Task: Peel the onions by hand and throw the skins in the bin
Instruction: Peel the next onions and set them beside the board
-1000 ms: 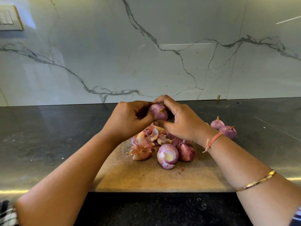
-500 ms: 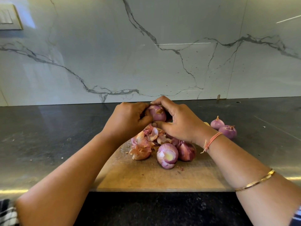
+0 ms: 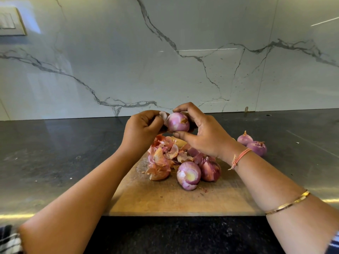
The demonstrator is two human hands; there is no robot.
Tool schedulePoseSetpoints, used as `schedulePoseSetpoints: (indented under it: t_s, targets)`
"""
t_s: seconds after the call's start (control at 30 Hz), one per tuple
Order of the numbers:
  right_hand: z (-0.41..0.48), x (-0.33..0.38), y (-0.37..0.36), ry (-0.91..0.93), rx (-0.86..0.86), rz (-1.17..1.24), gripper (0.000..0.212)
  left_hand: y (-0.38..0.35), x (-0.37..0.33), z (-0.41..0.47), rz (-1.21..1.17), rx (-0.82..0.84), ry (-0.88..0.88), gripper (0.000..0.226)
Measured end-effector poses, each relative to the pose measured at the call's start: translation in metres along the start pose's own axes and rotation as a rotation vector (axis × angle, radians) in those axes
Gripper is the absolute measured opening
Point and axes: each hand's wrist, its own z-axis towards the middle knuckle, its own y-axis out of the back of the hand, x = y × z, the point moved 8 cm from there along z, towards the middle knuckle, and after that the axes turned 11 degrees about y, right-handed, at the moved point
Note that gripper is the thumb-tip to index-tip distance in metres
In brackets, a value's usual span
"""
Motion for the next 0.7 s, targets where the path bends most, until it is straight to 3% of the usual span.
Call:
schedulePoseSetpoints:
  t_s: [0.13, 0.4, 0.7]
  targets:
    - [0.0, -0.003, 0.0, -0.021, -0.016, 0.013, 0.048, -0.005, 0.0, -0.004, -0.095, 0.082, 0.04, 0.015]
    - [0.0, -0.004, -0.006, -0.008, 0.046, -0.033, 0.059, -0.007, -0.008, -0.008, 0.092, 0.057, -0.107, 0.016]
    - [-0.001, -0.007, -0.005, -0.079, 0.013, 0.093, 0.048, -0.009, -0.022, -0.01, 0.503, -0.049, -0.357, 0.019]
